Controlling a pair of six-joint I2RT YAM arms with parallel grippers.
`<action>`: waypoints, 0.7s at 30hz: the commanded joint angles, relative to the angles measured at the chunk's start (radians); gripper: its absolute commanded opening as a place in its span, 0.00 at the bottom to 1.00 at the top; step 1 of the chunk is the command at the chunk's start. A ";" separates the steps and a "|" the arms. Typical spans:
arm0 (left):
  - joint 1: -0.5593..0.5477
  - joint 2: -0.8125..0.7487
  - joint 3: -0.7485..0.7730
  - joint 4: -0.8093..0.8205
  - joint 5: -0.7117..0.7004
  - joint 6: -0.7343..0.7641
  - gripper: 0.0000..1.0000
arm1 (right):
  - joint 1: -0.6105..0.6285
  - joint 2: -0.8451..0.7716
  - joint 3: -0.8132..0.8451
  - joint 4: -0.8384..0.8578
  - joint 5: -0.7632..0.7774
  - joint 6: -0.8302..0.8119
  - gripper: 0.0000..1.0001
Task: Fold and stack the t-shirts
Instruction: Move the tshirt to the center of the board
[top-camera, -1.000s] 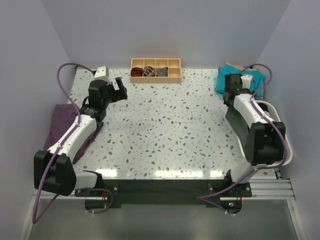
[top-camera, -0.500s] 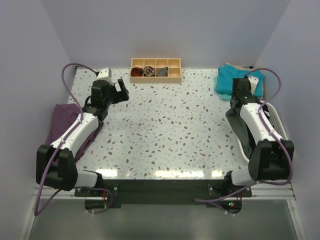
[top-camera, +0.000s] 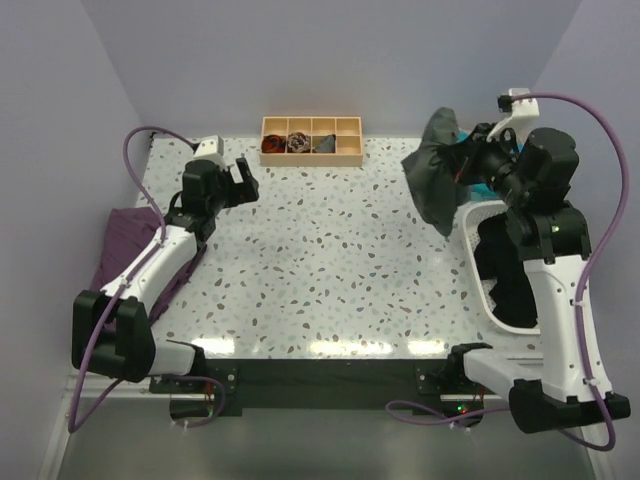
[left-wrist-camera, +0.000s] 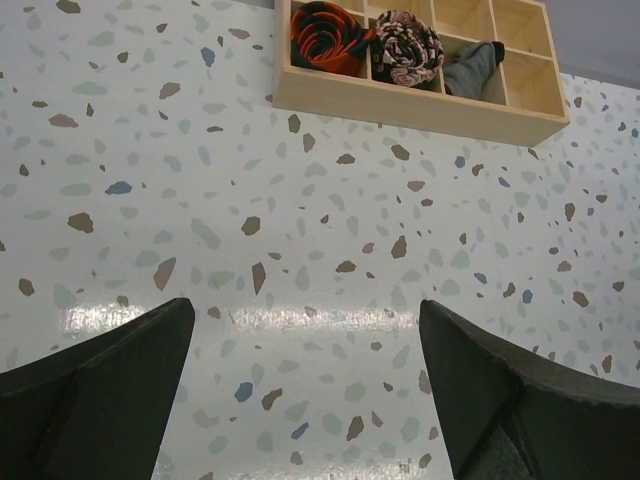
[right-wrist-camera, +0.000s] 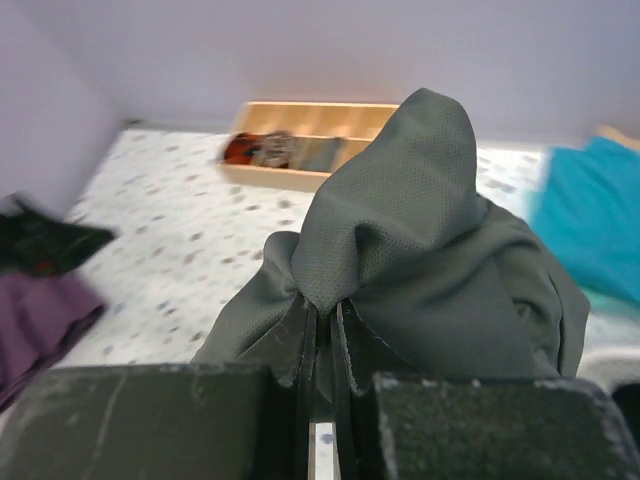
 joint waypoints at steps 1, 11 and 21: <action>0.000 -0.049 0.045 0.024 0.005 -0.021 1.00 | 0.117 0.029 0.107 0.003 -0.336 -0.021 0.00; 0.000 -0.141 0.016 -0.036 -0.055 -0.027 1.00 | 0.317 0.201 0.017 0.145 -0.621 0.076 0.00; 0.000 -0.167 -0.015 -0.054 -0.019 -0.031 1.00 | 0.330 0.462 -0.131 -0.003 0.403 0.019 0.42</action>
